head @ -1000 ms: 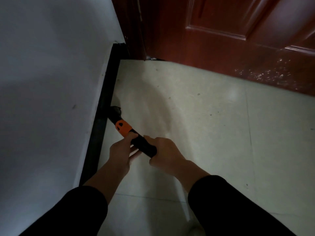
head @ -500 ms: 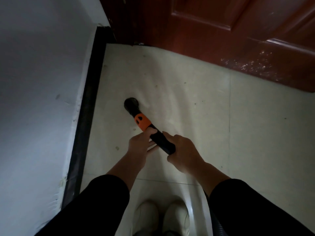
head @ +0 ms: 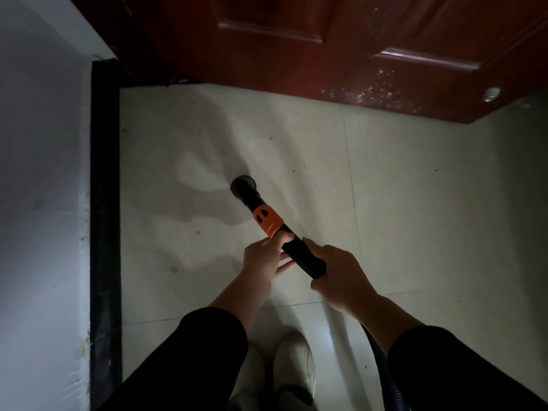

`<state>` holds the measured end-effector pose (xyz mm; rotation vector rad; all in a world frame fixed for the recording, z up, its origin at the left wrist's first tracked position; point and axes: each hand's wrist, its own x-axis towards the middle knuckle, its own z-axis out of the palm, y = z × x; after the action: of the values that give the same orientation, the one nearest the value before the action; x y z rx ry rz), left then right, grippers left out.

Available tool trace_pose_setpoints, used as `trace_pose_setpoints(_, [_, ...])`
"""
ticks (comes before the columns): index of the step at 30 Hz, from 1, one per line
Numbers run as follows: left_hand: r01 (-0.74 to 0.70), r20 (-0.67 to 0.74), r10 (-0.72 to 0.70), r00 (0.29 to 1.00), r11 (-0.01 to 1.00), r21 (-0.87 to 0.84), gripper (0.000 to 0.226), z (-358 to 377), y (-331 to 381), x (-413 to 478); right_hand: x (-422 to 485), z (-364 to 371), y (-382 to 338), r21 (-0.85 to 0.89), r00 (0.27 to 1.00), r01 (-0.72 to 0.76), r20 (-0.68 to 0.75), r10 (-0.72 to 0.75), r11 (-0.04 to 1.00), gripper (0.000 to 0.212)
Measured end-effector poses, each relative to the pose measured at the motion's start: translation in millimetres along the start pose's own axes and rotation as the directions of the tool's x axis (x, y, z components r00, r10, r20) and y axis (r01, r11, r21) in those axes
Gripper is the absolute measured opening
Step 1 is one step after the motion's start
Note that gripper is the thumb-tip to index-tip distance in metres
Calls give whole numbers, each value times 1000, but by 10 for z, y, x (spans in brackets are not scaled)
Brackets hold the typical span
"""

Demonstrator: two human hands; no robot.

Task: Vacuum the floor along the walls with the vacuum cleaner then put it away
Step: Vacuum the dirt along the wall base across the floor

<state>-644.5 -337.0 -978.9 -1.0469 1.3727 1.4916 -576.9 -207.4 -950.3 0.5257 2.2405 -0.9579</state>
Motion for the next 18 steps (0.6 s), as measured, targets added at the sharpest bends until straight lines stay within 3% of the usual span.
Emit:
trace_pose_setpoints(7, [86,52,-87,995,996,21,14,115,-308,-250,-360,-42,228,-26,999,-48,20,48,999,77])
trace_pose_setpoints(18, [153,-1,-153,988,988,8,13,-98,-800,-524,-783,311,400,-46,997,-50,56,53,998,75])
